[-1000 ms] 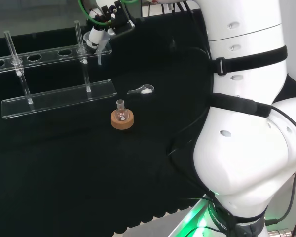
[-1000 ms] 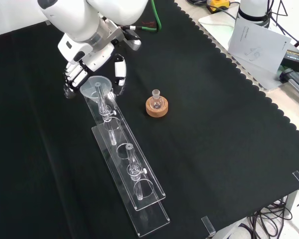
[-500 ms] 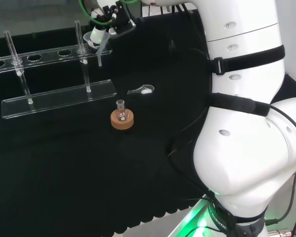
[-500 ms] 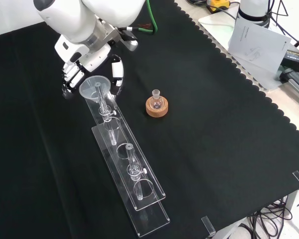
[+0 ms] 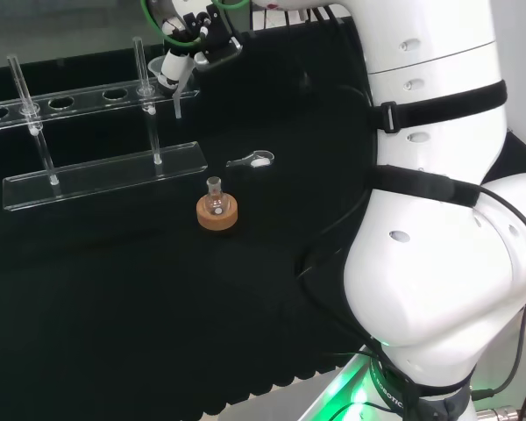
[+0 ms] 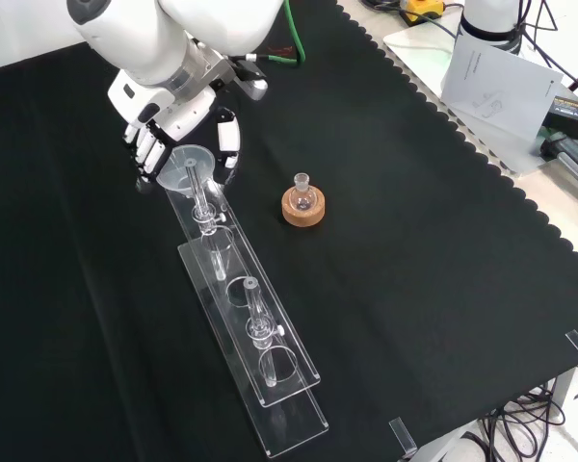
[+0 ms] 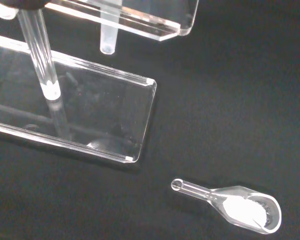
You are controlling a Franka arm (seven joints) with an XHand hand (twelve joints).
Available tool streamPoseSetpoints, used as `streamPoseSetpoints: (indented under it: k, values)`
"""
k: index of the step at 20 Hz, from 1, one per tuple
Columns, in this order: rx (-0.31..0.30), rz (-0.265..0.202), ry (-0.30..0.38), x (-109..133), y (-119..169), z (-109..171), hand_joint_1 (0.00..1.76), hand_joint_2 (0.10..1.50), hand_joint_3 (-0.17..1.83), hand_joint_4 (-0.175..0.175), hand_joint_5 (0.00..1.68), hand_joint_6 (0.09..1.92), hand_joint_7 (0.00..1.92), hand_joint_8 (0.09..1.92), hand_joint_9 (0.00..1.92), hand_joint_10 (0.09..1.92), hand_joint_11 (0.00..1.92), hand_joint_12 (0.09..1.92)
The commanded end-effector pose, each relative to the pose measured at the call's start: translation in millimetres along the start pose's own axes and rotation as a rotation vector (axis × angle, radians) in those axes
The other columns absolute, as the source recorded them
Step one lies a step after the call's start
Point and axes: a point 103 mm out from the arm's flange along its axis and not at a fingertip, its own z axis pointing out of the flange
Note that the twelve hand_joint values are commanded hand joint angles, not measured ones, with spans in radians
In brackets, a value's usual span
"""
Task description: Pick up the funnel from the transparent funnel stand.
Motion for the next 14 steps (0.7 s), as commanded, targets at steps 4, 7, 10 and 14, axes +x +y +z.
streamPoseSetpoints:
  k: [4, 7, 10, 14]
  values:
    - [-0.176, 0.004, -0.052, 5, -12, -9, 0.67, 0.74, 0.45, -0.046, 0.68, 0.18, 0.6, 0.73, 0.74, 0.58, 0.46, 1.38]
    - [-0.309, 0.012, -0.091, 5, -25, -23, 0.72, 0.78, 0.47, -0.042, 0.8, 0.49, 0.76, 0.71, 0.9, 0.51, 0.58, 1.3]
    - [-0.351, 0.017, -0.098, 3, -41, -42, 0.77, 0.79, 0.5, -0.046, 0.86, 0.65, 0.85, 0.72, 1.03, 0.49, 0.7, 1.23]
    - [-0.36, 0.032, -0.111, 0, -65, -64, 0.79, 0.79, 0.52, -0.052, 0.87, 0.69, 0.87, 0.74, 1.09, 0.49, 0.75, 1.19]
